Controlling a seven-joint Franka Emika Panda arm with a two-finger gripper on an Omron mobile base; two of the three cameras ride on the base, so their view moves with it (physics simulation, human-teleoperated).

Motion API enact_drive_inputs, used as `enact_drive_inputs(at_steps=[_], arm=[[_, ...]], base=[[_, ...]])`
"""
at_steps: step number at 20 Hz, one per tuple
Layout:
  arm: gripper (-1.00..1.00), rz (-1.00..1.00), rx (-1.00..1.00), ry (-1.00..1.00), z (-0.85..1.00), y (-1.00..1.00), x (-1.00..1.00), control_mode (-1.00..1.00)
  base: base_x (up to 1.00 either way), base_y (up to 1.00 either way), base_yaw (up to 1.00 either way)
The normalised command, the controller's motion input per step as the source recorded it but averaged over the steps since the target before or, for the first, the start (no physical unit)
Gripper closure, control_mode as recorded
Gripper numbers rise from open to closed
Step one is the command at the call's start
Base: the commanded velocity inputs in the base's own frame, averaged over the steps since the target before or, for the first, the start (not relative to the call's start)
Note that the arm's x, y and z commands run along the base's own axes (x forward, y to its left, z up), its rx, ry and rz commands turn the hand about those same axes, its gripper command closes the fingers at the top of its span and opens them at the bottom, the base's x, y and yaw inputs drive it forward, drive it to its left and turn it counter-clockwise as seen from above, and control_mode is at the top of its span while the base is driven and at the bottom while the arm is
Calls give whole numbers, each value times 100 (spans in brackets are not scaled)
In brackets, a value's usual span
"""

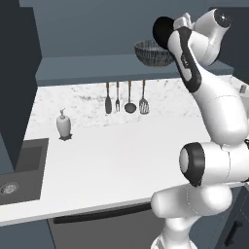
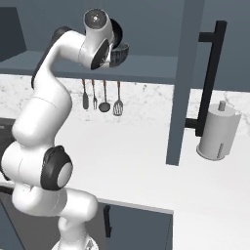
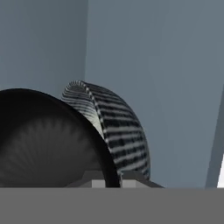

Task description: Pick up the bowls on the counter and stack them on top of one another in the open cabinet. Place the smaller bowl on top of the larger bowl.

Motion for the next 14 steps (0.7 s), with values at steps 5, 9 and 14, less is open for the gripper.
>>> enact_drive_inputs(at_steps=[5,9,14], arm=[[100,2,0,2,-4,0,67,-100],[100,0,0,8,1,0,59,-100],[100,0,0,4,9,0,42,-100]], base=[[0,0,0],[0,0,0],[0,0,0]])
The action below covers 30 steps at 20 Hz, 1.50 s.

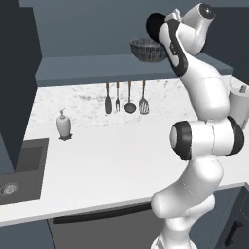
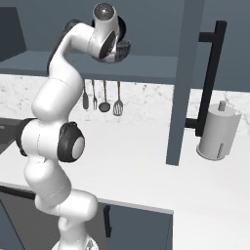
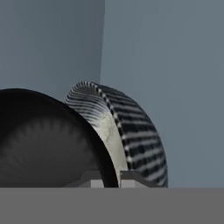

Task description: Pick up the bowls on the counter and stack them on top of one another in the open cabinet. Place the smaller bowl on top of the larger bowl.

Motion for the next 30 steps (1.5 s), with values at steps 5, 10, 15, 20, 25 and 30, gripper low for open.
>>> enact_drive_inputs(at_steps=[5,10,15,20,25,30], arm=[[-100,0,-1,0,-1,11,35,-100],[-100,0,0,0,-8,6,19,-100],[-100,0,0,-9,0,0,0,-100],[-100,0,0,-18,11,0,-24,-100],[-100,0,0,-17,32,0,-58,-100],[-100,0,0,-7,34,0,-81,-100]], base=[[0,0,0],[0,0,0],[0,0,0],[0,0,0],[0,0,0],[0,0,0]])
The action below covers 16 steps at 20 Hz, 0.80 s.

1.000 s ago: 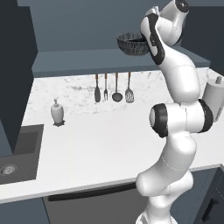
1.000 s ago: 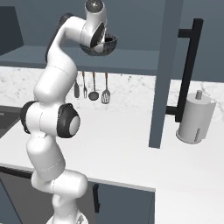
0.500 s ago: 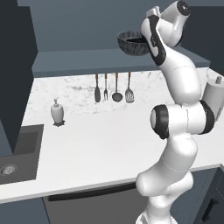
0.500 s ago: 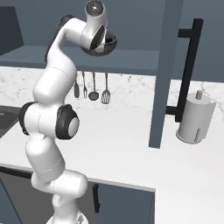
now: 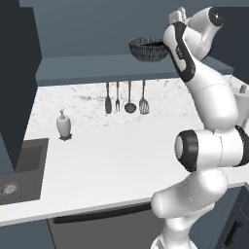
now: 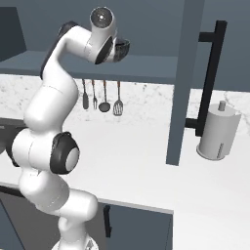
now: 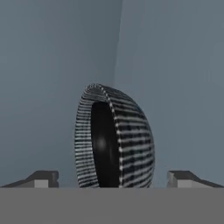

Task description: Pick up the bowls on the counter and stack them on top of one another in the open cabinet. Place the smaller bowl on top of the larger bowl.

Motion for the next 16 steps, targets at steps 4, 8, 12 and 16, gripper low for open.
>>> enact_drive_inputs(at_steps=[4,8,12,16], arm=[[-100,0,0,-3,33,0,-48,-100],[-100,0,0,0,4,0,-97,-100],[-100,0,0,9,-7,0,-100,-100],[-100,2,0,12,-32,0,-100,-100]], base=[[0,0,0],[0,0,0],[0,0,0],[0,0,0]])
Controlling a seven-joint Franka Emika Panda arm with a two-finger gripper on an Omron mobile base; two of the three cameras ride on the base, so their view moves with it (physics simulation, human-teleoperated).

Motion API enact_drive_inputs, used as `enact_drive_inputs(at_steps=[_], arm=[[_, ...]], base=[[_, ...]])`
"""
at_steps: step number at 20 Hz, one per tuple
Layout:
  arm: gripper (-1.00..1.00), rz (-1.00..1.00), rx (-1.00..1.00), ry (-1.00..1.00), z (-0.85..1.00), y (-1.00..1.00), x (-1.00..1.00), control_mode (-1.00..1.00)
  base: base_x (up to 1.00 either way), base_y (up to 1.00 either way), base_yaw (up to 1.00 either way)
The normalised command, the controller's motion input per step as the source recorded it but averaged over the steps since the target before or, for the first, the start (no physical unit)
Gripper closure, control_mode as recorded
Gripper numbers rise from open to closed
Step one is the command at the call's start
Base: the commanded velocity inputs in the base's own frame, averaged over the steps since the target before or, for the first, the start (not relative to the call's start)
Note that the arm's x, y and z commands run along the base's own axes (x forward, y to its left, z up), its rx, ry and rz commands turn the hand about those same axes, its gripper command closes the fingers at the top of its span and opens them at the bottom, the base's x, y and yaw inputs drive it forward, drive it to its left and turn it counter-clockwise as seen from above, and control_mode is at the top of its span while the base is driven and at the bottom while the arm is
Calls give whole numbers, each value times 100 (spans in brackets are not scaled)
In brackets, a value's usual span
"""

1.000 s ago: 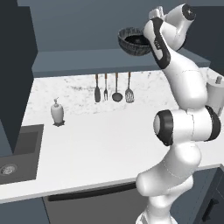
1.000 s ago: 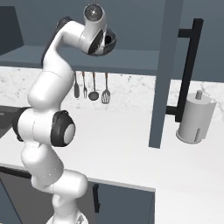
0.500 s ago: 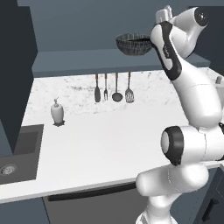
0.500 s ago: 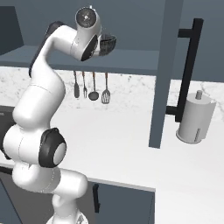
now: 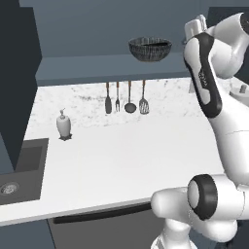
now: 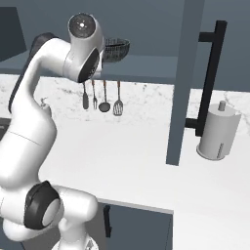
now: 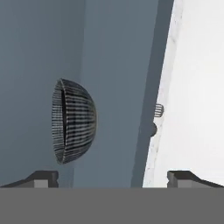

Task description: Pick up the bowls on the counter and stack them on top of one another in the open cabinet. Place the smaller bowl on top of the larger bowl.

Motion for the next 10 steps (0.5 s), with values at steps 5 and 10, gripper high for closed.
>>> enact_drive_inputs(at_steps=[5,10], arm=[[-100,3,0,3,-52,0,-100,-100],[-100,2,0,1,-86,7,-73,-100]], base=[[0,0,0],[0,0,0]])
